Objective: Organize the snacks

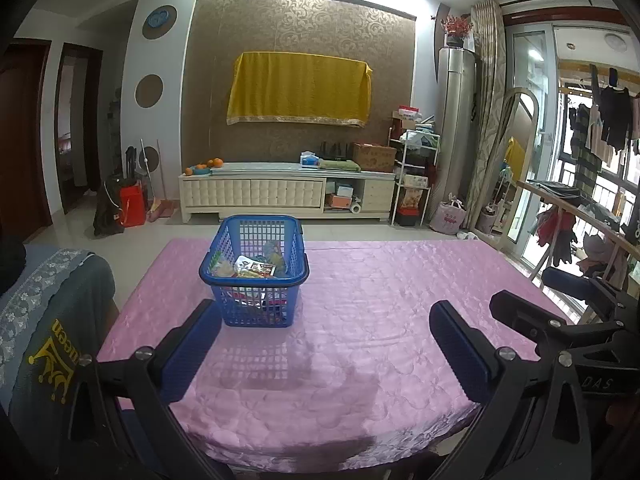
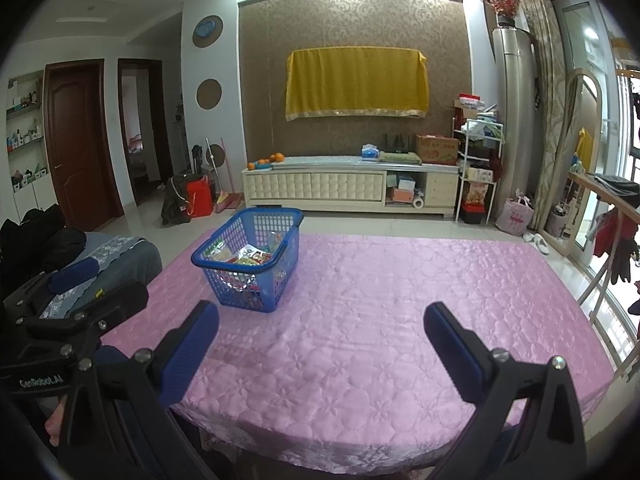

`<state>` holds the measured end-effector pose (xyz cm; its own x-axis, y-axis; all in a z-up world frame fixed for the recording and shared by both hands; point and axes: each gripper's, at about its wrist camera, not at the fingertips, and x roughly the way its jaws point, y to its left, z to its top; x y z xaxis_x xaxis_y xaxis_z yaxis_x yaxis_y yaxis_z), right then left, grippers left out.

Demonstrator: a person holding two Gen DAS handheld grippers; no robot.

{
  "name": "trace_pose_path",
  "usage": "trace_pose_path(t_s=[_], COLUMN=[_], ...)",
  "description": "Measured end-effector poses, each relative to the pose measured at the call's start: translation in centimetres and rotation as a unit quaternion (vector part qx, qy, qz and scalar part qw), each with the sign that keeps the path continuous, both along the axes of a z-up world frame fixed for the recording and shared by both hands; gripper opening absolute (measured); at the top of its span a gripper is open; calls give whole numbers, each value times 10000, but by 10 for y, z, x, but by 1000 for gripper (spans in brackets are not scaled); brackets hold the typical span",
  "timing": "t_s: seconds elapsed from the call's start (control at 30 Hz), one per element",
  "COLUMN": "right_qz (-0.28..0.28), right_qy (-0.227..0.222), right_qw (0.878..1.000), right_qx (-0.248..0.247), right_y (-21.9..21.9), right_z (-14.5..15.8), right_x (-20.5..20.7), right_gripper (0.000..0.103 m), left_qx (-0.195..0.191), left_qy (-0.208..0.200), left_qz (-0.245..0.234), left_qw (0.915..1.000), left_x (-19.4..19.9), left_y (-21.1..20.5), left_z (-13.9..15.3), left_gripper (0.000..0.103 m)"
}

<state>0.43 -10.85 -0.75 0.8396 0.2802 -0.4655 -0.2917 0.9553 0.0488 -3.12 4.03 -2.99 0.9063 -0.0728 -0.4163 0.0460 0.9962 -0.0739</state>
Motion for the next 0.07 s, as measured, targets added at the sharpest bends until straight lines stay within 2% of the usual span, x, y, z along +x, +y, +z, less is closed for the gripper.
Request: trace_pose_path(t_s=[0.07], right_qz=[-3], right_qy=[26], right_qw=[10000], right_qx=[12], right_y=[-1], right_z=[-1], right_x=[1], right_gripper=[103], left_qx=[13], left_qy=[18], left_qz=[-3], left_qw=[10000], left_x=[0], left_y=[-1], left_z=[0], left_gripper=[103])
